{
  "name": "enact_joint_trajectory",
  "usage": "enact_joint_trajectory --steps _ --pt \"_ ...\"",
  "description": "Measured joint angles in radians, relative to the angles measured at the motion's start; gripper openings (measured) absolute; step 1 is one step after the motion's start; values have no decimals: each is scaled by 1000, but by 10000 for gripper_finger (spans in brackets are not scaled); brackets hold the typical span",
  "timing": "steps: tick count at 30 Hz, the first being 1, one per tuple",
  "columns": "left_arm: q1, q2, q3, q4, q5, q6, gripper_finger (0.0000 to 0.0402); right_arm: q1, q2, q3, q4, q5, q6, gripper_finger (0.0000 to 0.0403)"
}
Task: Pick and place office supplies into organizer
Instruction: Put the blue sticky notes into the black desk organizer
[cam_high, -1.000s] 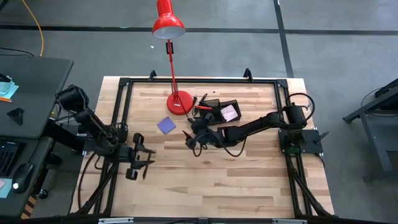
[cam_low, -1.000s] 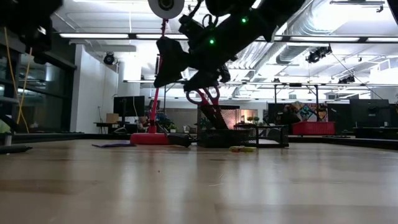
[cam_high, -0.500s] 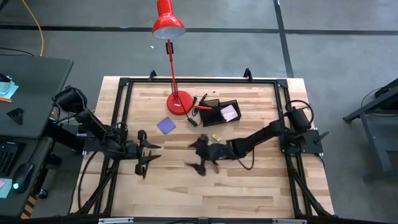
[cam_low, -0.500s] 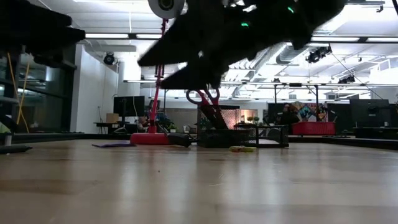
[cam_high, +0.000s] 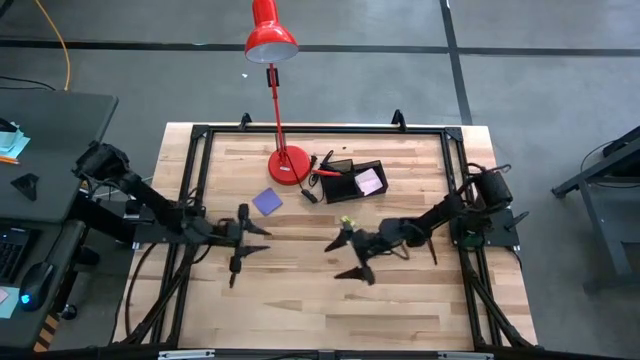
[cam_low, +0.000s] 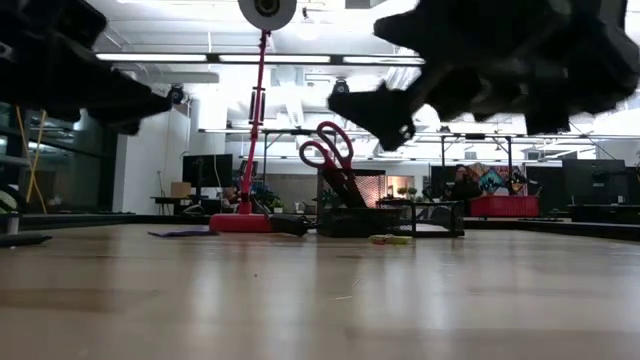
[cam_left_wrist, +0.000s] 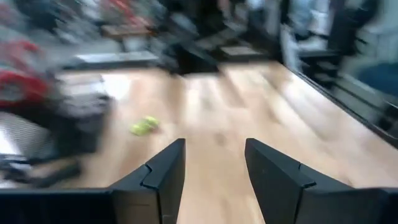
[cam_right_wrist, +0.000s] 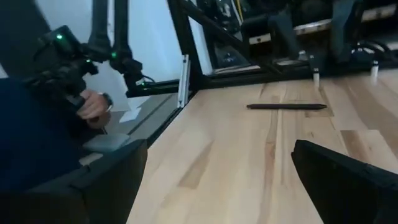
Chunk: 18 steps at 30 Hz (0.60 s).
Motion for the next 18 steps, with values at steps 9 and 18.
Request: enact_joint_trajectory --steps 9,18 --pt "208 -41 210 -514 287 33 159 -33 2 -198 233 6 37 389" --pt "315 -40 328 -647 532 164 159 -38 -1 -368 353 83 137 389"
